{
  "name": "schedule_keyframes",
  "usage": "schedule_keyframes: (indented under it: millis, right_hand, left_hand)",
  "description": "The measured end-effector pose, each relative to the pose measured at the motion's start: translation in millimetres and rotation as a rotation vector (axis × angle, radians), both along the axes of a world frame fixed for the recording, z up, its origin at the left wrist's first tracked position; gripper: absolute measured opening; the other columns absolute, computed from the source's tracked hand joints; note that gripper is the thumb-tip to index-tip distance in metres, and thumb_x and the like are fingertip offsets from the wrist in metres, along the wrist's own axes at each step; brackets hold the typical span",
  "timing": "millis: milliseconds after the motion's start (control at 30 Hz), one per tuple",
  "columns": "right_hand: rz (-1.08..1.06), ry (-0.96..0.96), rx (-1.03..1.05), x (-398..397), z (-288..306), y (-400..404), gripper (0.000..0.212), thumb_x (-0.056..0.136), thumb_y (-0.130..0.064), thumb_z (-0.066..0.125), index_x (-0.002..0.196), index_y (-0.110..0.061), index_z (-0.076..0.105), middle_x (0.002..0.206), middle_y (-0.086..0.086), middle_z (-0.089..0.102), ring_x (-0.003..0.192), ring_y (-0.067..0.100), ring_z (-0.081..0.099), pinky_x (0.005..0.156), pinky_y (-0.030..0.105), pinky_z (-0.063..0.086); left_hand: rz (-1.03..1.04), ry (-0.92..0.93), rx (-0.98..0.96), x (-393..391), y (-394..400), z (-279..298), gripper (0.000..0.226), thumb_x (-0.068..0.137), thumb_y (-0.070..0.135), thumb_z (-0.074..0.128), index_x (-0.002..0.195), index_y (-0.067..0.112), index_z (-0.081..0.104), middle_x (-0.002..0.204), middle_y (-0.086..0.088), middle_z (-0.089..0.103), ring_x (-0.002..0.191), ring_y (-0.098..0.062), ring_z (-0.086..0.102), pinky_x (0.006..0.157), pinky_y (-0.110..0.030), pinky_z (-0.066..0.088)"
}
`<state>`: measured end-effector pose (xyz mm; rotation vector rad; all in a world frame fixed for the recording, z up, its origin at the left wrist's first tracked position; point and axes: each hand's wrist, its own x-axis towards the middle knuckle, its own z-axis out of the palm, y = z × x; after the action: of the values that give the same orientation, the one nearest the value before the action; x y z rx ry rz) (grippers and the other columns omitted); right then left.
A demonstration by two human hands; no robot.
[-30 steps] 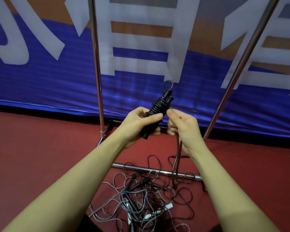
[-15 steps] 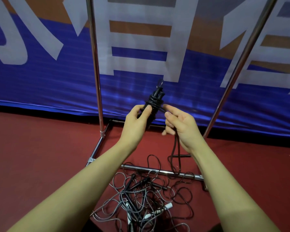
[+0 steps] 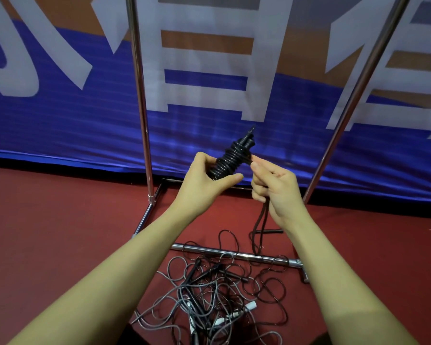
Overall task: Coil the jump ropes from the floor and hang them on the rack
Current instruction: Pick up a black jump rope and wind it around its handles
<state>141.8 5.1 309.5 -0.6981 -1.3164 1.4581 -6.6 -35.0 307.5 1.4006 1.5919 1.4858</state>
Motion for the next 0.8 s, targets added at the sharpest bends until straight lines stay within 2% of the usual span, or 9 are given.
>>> schedule_keyframes:
  millis: [67,167,267,367,467,533,633,667,800]
  right_hand:
    - [-0.014,-0.011,-0.010,-1,0,1,0.031,0.095,-0.010,0.051,0.124,-0.003,0.057,0.052,-0.010,0.022,0.044,0.005,0.020,0.041,0.018,0.023]
    - [0.000,-0.004,-0.060,-4,-5,2,0.034,0.096,-0.012,0.049,0.129,-0.002,0.050,0.051,-0.011,0.027,0.042,0.003,0.023,0.040,0.017,0.025]
    - [0.081,0.021,-0.090,-6,-8,2,0.013,0.096,-0.017,0.047,0.102,-0.010,0.056,0.052,-0.009,0.030,0.042,0.004,0.024,0.041,0.017,0.027]
    - [0.104,0.035,-0.074,-5,-5,2,0.014,0.096,-0.019,0.047,0.086,-0.016,0.056,0.051,-0.009,0.027,0.042,0.004,0.022,0.042,0.018,0.026]
    - [0.098,0.060,-0.063,-3,-5,4,0.032,0.097,-0.015,0.046,0.069,-0.022,0.061,0.050,-0.009,0.024,0.041,0.004,0.021,0.040,0.017,0.024]
    - [0.094,0.083,-0.080,-1,-5,4,0.040,0.095,-0.014,0.048,0.060,-0.022,0.065,0.051,-0.009,0.023,0.041,0.004,0.020,0.040,0.017,0.022]
    - [0.113,0.178,-0.100,-2,-4,4,0.012,0.086,-0.016,0.053,0.081,-0.015,0.064,0.050,-0.010,0.023,0.040,0.002,0.020,0.038,0.015,0.020]
    - [0.122,0.205,-0.109,-3,-3,3,0.012,0.083,-0.017,0.054,0.090,-0.011,0.061,0.049,-0.011,0.023,0.040,0.002,0.020,0.038,0.015,0.020]
    - [0.120,0.225,-0.120,-2,-3,5,0.040,0.080,-0.017,0.055,0.117,0.000,0.055,0.049,-0.011,0.023,0.040,0.002,0.021,0.039,0.015,0.022]
  left_hand:
    - [0.059,0.096,0.052,-1,1,-2,0.039,0.075,0.033,0.079,0.103,0.016,0.057,0.098,0.003,0.060,0.084,-0.005,0.055,0.073,-0.012,0.040]
    - [0.093,0.240,0.092,-1,1,-8,0.047,0.083,0.036,0.070,0.123,0.019,0.053,0.109,0.002,0.059,0.097,-0.013,0.056,0.083,-0.023,0.043]
    - [0.119,0.320,0.143,2,0,-9,0.043,0.086,0.036,0.066,0.123,0.017,0.053,0.109,0.002,0.059,0.094,-0.012,0.056,0.081,-0.023,0.042]
    - [0.064,0.164,0.137,5,-1,-5,0.033,0.087,0.030,0.066,0.115,0.018,0.056,0.090,0.011,0.060,0.071,0.002,0.053,0.067,-0.013,0.039]
    - [0.030,0.014,0.088,8,1,-8,0.025,0.087,0.031,0.066,0.107,0.019,0.057,0.077,0.010,0.059,0.061,-0.006,0.051,0.061,-0.023,0.040]
    - [0.017,-0.052,0.053,12,2,-7,0.022,0.089,0.030,0.064,0.105,0.017,0.056,0.070,0.004,0.059,0.053,-0.009,0.050,0.051,-0.024,0.041]
    - [-0.041,-0.213,0.027,15,1,-2,0.019,0.092,0.027,0.059,0.102,0.012,0.054,0.069,-0.006,0.061,0.043,-0.010,0.048,0.036,-0.021,0.034]
    - [-0.069,-0.275,0.017,16,1,-1,0.018,0.093,0.028,0.058,0.099,0.011,0.054,0.068,-0.007,0.061,0.043,-0.011,0.047,0.034,-0.020,0.031]
    - [-0.195,-0.516,-0.061,17,0,4,0.033,0.096,0.038,0.049,0.098,0.005,0.053,0.065,-0.008,0.061,0.043,-0.013,0.044,0.034,-0.015,0.022]
